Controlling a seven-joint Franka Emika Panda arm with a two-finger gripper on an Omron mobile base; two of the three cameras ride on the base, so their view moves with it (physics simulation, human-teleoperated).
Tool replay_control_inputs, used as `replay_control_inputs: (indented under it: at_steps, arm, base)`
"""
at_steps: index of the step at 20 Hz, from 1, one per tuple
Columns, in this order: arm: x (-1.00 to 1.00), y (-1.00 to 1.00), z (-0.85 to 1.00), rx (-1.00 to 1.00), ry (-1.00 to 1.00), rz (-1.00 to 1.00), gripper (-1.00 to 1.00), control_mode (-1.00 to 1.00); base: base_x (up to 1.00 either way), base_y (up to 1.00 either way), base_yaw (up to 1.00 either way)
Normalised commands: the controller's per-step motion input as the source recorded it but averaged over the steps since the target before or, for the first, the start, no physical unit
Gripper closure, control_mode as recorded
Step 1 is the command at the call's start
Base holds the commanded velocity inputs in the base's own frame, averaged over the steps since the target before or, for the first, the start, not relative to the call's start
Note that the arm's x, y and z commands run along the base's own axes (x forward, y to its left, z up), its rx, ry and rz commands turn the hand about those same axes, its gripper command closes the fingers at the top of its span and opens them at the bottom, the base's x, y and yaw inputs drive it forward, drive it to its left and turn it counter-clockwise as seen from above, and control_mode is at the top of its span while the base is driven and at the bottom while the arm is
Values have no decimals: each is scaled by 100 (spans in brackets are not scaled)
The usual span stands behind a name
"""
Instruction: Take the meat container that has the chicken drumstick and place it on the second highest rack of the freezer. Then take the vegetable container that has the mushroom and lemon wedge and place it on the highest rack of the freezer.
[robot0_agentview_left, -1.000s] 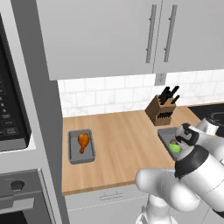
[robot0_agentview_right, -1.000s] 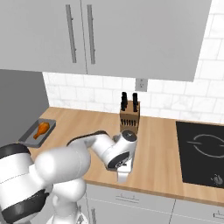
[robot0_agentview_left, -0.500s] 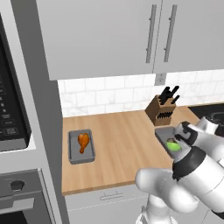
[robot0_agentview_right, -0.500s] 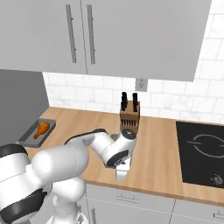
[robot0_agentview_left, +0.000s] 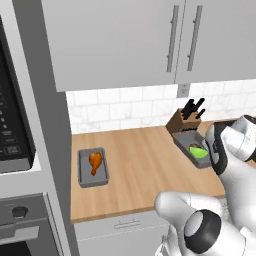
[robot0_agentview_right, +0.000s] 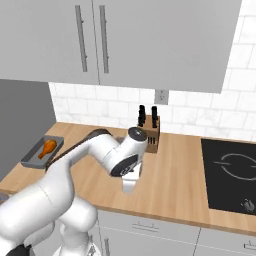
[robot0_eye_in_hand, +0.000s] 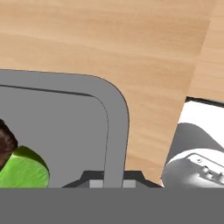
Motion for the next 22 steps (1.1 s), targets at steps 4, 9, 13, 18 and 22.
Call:
replay_control_inputs:
  at_steps: [4, 9, 13, 18, 22]
  arm:
    - [0, 58, 91, 0, -5, -11, 100, -100]
    - [-22, 52, 75, 0, -1, -9, 100, -100]
    - [-33, 50, 29, 0, 4, -7, 100, -100]
    - [-34, 58, 14, 0, 0, -3, 100, -100]
    - [-49, 14, 4, 0, -8, -5, 100, -100]
  base:
    - [0, 0, 0]
    - [0, 0, 0]
    - [0, 0, 0]
    - [0, 0, 0]
    - [0, 0, 0]
